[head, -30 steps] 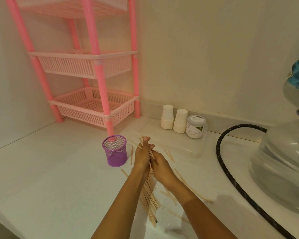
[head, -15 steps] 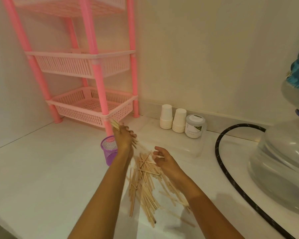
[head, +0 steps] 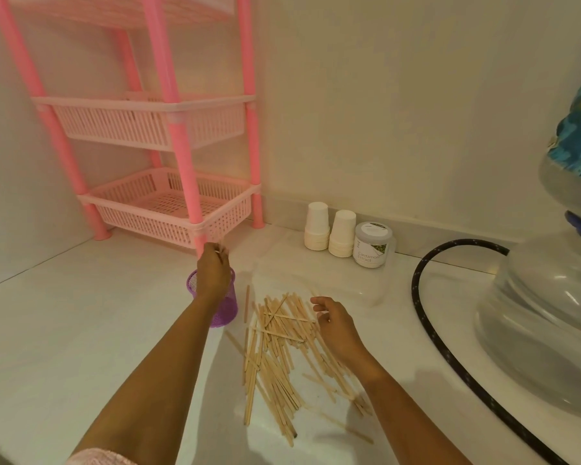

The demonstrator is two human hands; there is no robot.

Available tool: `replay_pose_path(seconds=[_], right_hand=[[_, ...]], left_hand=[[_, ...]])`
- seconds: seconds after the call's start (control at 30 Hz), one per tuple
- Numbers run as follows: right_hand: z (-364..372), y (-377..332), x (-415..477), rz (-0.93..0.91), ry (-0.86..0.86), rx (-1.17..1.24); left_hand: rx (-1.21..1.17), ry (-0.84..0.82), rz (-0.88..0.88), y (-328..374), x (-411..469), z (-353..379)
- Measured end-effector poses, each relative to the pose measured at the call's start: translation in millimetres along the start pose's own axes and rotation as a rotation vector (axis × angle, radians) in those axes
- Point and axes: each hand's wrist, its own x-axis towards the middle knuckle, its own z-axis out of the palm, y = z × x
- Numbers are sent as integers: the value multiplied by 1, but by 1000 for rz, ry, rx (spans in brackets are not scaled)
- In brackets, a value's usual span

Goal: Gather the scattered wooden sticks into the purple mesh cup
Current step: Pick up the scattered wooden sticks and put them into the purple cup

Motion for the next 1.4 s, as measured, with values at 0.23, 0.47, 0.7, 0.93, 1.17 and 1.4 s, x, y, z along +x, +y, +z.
replay_pose_path(seconds=[0.23, 0.47, 0.7, 0.93, 1.17, 1.4], right_hand=[[1, 12, -1, 11, 102, -309], [7, 19, -21, 92, -32, -764], [10, 20, -37, -15, 14, -758], [12, 20, -37, -5, 19, -746], [17, 21, -38, 36, 11, -658], [9, 22, -35, 13, 60, -631]], left_hand=[[188, 114, 192, 14, -19, -1], [175, -38, 304, 19, -98, 39], [565, -331, -136, -2, -123, 64], [672, -341, -149, 8, -113, 63], [611, -409, -204, 15, -109, 60], [450, -348, -246, 19, -101, 53]])
